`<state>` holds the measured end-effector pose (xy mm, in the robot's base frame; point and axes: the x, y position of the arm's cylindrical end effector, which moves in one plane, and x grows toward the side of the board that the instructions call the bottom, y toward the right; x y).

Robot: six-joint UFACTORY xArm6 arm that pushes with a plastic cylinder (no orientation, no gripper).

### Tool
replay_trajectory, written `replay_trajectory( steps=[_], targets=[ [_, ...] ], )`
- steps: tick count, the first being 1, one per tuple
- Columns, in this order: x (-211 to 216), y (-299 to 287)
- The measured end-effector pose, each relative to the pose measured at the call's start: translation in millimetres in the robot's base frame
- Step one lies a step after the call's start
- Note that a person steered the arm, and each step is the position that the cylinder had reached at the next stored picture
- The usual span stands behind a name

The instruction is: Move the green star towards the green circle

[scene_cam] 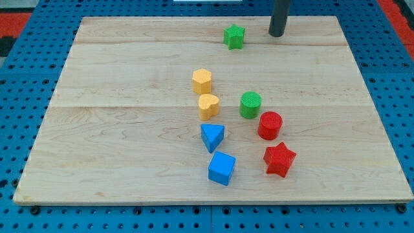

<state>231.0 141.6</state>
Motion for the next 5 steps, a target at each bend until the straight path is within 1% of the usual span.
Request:
replay_trajectory(
  steps=[1,2,3,4,5],
  targets=[
    [-8,-88],
    [-8,-100],
    [29,-88],
    [77,-69],
    [48,-75]
  ],
)
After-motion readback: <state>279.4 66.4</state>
